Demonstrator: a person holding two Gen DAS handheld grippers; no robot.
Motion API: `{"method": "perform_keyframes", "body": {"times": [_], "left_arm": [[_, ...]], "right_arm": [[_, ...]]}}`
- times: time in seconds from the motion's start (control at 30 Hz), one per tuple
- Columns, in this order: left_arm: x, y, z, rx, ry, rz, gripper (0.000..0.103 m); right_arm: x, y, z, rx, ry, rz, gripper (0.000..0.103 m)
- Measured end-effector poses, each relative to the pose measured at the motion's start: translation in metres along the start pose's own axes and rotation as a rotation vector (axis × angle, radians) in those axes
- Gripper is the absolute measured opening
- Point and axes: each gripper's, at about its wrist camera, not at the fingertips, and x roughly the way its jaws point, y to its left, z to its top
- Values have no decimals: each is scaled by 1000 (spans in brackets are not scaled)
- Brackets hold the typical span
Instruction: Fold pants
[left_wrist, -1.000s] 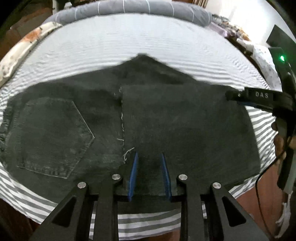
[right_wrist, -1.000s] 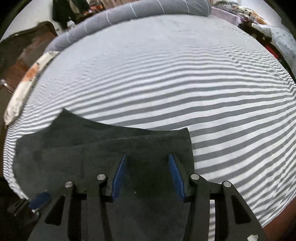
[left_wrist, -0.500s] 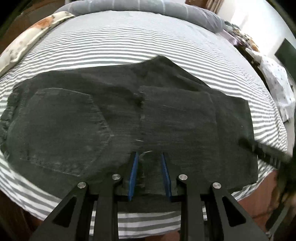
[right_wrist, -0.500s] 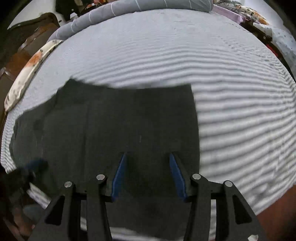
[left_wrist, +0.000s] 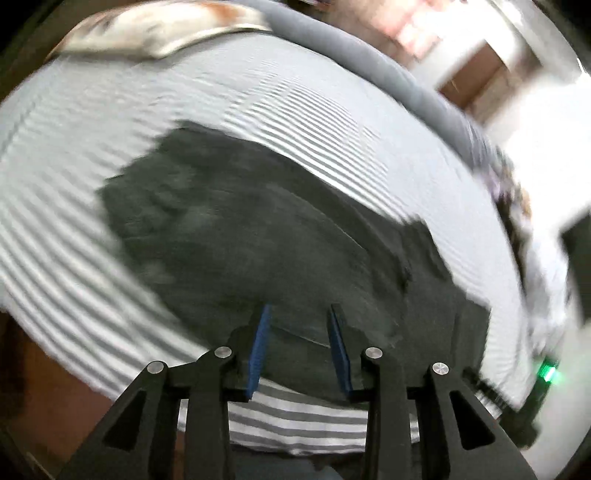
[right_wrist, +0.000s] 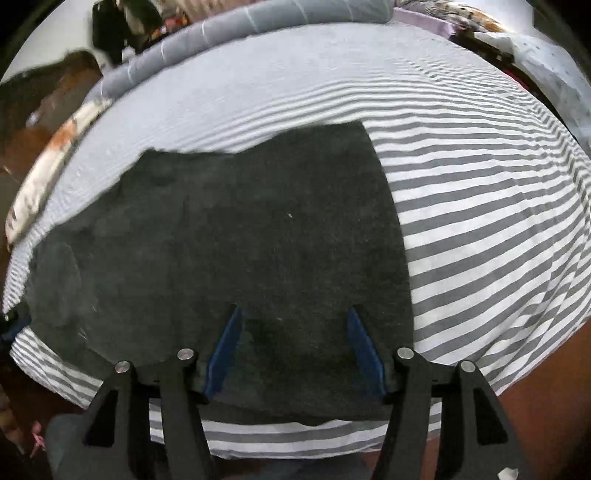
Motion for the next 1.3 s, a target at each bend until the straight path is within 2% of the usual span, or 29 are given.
{"method": "perform_keyframes", "body": {"times": [0.1,0.27,0.5,0.67,0.83,0.9,1.0,1.1,1.2,1.3], "left_arm": [[-13,53,10,-158,-37,-30,34],[-5,108,15,-349,-36,-103,34],[26,122,21,-405,2,-150,34],[40,125,29,-404,-9,-168,36],[50,129,36,-474,-38,-215,40],[45,125,34,-450,-64,-190,37],[36,109,31,-361,-93,-114,25],[20,91,31,-314,-129,-71,22],[-6,57,32,-221,-191,-65,21],[-31,0,33,-50,-242,-124,20]], "right_arm": [[-3,1,-3,-9,-7,1,63],[-2,-2,-5,1,-16,-14,66],[-1,-3,-2,25,-23,-34,67],[-2,3,-1,-15,-27,-44,67],[1,8,1,-28,-18,-52,67],[2,8,1,-28,-15,-49,67],[1,9,1,-35,-20,-50,67],[-3,6,1,-41,-30,-47,68],[-11,2,2,-26,-58,-45,70],[-20,-6,3,1,-91,-32,71]]}}
